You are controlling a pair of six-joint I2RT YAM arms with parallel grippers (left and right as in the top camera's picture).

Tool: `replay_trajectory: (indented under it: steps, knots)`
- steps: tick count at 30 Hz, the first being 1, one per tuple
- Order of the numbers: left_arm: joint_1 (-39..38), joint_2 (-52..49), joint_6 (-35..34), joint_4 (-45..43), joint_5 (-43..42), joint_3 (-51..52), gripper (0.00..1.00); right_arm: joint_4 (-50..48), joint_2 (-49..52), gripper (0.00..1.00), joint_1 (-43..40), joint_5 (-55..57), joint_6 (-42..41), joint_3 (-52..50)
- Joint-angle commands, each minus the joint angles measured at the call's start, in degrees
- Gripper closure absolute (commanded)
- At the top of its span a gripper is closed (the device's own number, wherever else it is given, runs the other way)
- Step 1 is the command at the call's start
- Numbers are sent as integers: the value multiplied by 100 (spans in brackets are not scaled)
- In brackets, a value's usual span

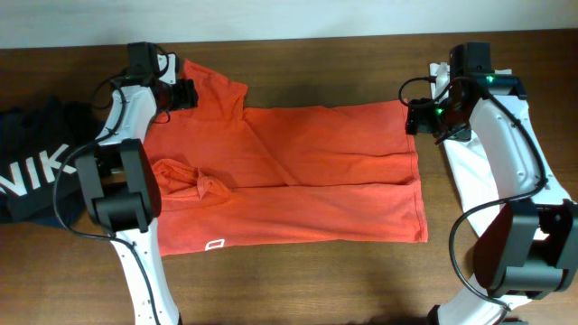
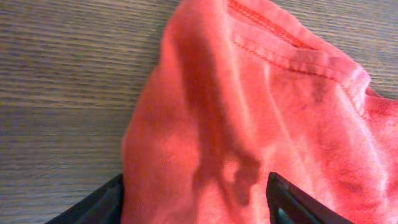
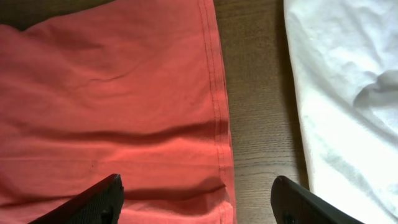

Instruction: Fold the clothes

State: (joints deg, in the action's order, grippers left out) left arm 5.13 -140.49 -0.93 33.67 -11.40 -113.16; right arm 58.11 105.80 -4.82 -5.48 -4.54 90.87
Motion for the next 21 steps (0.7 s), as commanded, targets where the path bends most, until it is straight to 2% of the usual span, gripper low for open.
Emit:
replay_trajectory:
  steps: [1,5,11,17,21]
  knots:
    - [-37,-389,-74,179,-74,83,53,13,-26,21,26,-9,-17,81]
    - [-35,-389,-76,420,223,83,69,11,-26,21,26,-7,-15,81]
    - [-7,-352,-76,754,240,81,80,-31,-22,21,26,13,-15,81]
    - [160,-188,-81,909,114,70,84,-203,337,22,26,-9,-9,81]
    - [157,-188,-120,927,22,70,85,-905,820,26,26,-35,-9,81]
